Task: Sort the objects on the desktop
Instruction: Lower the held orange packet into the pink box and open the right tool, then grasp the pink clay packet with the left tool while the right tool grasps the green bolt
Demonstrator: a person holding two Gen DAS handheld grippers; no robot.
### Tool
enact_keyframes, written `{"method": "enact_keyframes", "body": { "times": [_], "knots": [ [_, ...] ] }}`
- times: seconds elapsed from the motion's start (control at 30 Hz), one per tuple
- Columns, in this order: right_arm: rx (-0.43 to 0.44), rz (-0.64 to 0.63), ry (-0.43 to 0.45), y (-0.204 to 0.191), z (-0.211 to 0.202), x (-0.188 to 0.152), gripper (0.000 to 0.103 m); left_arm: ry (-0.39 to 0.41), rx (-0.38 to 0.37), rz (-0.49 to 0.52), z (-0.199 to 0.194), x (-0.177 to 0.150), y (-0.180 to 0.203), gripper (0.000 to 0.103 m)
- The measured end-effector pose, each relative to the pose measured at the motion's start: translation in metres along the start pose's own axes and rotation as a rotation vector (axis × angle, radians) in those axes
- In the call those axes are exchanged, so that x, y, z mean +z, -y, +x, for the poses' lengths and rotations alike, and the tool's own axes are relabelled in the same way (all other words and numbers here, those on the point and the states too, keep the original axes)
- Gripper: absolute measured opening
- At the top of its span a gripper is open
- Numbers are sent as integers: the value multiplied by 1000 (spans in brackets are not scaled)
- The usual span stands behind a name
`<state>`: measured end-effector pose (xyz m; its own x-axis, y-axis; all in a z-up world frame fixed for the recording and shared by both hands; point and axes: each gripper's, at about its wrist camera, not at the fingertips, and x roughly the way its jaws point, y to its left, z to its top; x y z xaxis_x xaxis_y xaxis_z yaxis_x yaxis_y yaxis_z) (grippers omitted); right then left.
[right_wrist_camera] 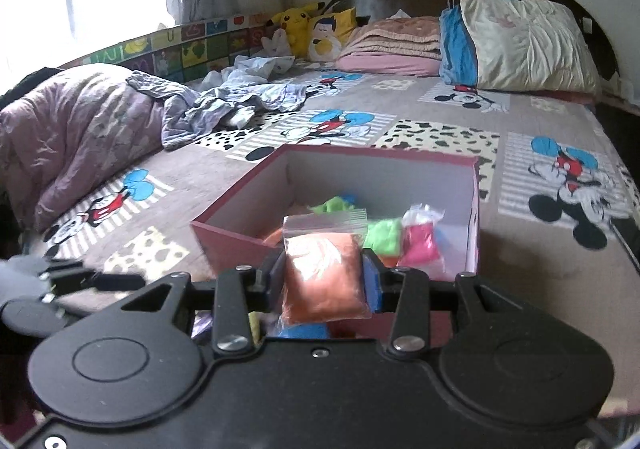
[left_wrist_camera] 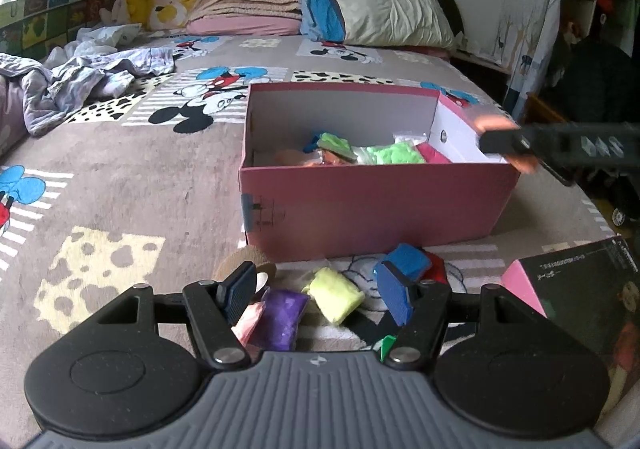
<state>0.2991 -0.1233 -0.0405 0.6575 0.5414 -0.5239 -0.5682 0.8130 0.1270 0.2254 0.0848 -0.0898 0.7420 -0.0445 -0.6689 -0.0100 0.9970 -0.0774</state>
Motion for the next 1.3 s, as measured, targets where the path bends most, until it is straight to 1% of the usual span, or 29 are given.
{"method": "enact_keyframes", "body": {
  "times": [0.13,0.33,0.43,0.53,0.83,0.93,0.97,1.0,1.03,1.07,1.17,1.3],
  "knots": [
    [-14,-8,-10,5,20,11,39,-6,-14,7,2,-4,-1,66],
    [-30,-33,-33,7,49,24,39,15,-12,35,-2,-12,0,66],
    [-36,-40,-50,9,62,28,39,13,2,23,-2,-19,-2,66],
    [-46,-49,-73,12,77,32,39,2,-9,-11,-1,-27,-8,66],
    [-97,-49,-149,27,122,35,39,-8,-4,-17,-1,-41,-19,66],
    [-116,-43,-181,30,133,34,42,-18,-2,-21,1,-45,-22,66],
    [-126,-39,-181,31,135,33,49,-17,-3,-22,0,-46,-22,66],
    [-139,-35,-178,31,135,33,53,-12,-6,-24,-1,-47,-23,66],
    [-141,-34,-160,30,131,33,61,-8,-10,-27,-2,-48,-24,66],
    [-143,-38,-144,28,126,33,65,-2,-15,-29,-4,-49,-26,66],
    [-141,-62,-92,18,105,31,66,15,-29,-35,-6,-52,-31,66],
    [-95,-87,-21,1,68,21,66,24,-64,-85,-5,-56,-47,66]
  ]
}}
